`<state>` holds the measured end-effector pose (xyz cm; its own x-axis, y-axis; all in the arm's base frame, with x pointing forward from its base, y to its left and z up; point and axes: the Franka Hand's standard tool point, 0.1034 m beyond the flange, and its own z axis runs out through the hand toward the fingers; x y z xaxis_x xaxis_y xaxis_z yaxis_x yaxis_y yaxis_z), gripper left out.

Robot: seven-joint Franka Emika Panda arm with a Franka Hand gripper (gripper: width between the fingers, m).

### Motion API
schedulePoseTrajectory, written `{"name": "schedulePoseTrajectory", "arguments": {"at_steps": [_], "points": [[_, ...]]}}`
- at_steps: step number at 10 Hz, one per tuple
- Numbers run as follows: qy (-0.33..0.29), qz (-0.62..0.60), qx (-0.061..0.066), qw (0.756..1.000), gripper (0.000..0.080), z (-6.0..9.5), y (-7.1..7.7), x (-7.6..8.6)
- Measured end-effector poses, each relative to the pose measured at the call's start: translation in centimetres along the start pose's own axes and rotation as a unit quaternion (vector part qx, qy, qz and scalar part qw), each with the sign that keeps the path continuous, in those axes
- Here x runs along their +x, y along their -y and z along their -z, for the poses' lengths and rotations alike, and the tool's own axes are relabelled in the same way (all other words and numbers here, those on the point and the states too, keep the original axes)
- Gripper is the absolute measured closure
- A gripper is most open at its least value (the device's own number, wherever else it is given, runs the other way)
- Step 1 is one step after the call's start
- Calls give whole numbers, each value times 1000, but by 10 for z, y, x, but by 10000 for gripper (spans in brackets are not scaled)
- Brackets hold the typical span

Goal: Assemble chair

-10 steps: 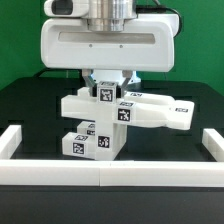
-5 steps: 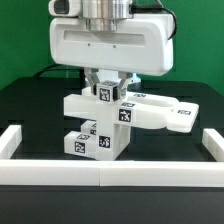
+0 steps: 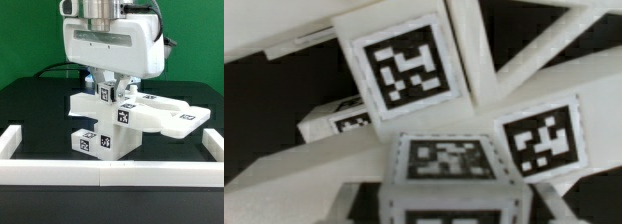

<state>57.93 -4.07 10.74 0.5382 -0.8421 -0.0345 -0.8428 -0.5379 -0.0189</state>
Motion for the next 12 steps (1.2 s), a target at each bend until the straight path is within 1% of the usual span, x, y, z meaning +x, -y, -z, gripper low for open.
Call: {"name": "schedulePoseTrajectory", "arguments": {"at_steps": [2, 3, 4, 5, 6, 8, 10, 11, 12], "points": [[0, 4, 0, 1000, 528, 0, 0, 0], [0, 33, -1, 999, 346, 0, 0, -1], [0, 37, -1, 999, 222, 0, 1, -1], [0, 81, -2, 997, 222, 0, 1, -2], [0, 125, -2, 992, 165, 0, 2, -2], [0, 217, -3, 976, 154, 0, 3, -4], [0, 324, -3, 946, 150, 0, 3, -4], [0, 342, -3, 940, 150, 0, 3, -4], [-1, 389, -5, 921, 150, 0, 3, -4]]}}
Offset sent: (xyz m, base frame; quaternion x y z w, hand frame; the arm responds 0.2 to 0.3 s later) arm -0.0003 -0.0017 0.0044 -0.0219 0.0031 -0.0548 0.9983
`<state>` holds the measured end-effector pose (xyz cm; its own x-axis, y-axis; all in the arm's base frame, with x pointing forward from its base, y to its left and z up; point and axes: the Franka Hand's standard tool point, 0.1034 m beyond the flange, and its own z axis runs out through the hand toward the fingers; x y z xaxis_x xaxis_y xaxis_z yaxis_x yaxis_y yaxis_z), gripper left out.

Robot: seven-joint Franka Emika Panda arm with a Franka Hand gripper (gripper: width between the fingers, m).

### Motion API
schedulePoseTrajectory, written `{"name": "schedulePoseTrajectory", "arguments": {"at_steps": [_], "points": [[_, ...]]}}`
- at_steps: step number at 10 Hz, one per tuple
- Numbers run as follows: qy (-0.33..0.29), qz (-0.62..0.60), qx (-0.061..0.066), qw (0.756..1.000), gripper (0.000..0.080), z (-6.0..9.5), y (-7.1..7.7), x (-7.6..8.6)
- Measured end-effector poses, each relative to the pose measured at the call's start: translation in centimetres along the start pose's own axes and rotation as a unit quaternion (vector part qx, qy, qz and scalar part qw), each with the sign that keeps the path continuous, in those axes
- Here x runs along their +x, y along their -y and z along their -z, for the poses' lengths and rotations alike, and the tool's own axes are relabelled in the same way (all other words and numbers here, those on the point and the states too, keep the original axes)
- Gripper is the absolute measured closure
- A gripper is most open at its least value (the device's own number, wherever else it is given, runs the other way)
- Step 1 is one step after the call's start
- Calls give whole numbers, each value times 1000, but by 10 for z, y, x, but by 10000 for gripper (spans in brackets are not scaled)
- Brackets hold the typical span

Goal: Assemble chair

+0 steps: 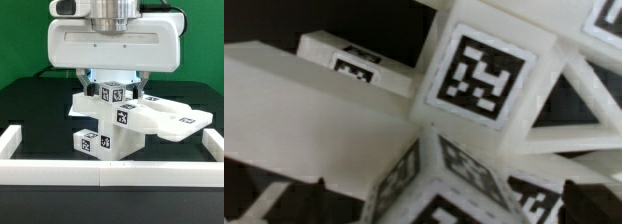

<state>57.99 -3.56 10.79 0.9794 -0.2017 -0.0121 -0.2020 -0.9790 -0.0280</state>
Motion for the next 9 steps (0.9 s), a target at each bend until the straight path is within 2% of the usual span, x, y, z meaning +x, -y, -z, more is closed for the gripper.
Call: {"name": "schedulePoseTrajectory", "arguments": {"at_steps": [5, 9], "points": [[1, 195, -3, 981, 150, 0, -3, 0], [-1, 292, -7, 956, 150, 0, -5, 1]]}}
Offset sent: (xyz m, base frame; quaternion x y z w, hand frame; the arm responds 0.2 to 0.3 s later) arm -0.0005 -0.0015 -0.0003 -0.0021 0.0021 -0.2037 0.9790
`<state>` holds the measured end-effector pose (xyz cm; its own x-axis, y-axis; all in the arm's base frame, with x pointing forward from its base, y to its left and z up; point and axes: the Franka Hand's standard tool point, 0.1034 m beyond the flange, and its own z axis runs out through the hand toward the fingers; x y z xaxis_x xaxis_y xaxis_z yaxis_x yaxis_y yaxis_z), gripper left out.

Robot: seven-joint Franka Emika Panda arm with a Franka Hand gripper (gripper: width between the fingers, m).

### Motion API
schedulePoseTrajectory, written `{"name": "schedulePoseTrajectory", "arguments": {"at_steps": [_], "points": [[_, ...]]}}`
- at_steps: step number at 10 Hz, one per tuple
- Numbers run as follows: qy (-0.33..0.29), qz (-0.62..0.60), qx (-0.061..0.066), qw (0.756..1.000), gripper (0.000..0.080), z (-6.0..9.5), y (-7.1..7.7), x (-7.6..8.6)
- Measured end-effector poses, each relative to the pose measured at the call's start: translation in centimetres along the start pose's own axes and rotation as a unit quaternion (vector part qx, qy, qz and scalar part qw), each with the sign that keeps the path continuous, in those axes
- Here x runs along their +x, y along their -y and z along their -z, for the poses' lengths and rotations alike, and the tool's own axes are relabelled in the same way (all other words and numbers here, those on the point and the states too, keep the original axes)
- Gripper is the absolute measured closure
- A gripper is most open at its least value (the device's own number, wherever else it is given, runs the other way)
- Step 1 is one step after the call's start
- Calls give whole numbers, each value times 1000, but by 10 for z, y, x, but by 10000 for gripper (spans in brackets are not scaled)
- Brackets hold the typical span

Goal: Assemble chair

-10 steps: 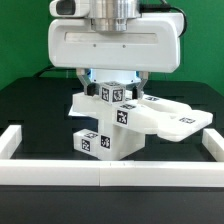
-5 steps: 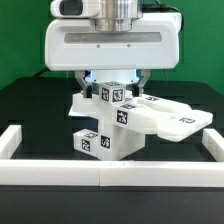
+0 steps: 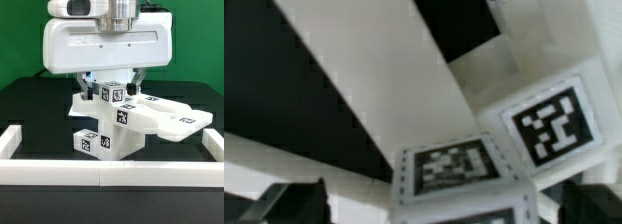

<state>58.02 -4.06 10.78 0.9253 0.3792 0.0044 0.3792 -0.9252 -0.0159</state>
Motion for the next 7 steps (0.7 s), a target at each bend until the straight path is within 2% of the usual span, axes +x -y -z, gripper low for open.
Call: {"name": "schedulePoseTrajectory", "arguments": {"at_steps": [2, 3, 4, 5, 7], "points": [[0, -1, 0, 1000, 412, 0, 0, 0], [0, -2, 0, 1000, 412, 0, 0, 0], [0, -13, 0, 1000, 530, 0, 0, 0], [0, -13, 0, 1000, 530, 0, -1, 0], [-2, -99, 3, 995, 530, 0, -2, -1]]}}
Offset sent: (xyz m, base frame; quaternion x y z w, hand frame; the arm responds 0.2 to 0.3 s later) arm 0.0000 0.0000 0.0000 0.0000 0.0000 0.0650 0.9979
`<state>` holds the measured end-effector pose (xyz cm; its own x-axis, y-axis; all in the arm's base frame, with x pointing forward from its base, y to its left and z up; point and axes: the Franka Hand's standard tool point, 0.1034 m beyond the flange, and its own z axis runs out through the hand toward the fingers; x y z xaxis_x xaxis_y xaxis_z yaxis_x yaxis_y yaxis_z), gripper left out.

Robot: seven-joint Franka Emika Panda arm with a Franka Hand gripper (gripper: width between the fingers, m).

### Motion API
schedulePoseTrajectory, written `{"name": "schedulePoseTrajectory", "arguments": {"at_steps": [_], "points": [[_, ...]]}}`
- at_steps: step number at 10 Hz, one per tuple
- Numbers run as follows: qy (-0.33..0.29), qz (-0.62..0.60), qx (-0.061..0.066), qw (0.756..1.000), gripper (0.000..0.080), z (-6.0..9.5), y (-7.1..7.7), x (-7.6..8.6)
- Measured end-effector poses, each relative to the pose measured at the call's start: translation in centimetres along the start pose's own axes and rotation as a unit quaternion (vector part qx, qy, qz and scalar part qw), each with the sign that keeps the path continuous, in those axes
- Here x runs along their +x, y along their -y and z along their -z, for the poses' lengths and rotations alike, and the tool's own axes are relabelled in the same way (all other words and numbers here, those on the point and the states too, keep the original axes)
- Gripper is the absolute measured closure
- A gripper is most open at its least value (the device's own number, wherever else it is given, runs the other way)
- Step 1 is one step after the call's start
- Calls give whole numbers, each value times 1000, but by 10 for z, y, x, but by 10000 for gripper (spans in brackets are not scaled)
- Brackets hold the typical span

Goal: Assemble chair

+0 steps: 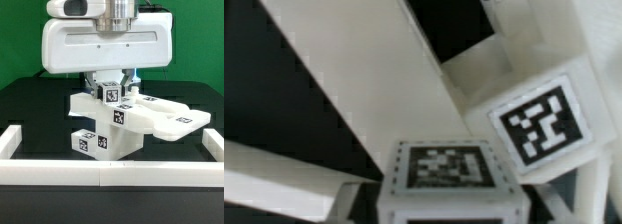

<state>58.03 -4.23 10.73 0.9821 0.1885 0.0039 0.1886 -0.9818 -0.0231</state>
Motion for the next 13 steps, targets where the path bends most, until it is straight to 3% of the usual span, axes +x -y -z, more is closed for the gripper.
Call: {"name": "schedulePoseTrajectory", "arguments": {"at_steps": [7, 13], "points": [[-1, -236, 0, 972, 528, 0, 0, 1], [-3, -418, 5, 909, 528, 0, 2, 3]]}}
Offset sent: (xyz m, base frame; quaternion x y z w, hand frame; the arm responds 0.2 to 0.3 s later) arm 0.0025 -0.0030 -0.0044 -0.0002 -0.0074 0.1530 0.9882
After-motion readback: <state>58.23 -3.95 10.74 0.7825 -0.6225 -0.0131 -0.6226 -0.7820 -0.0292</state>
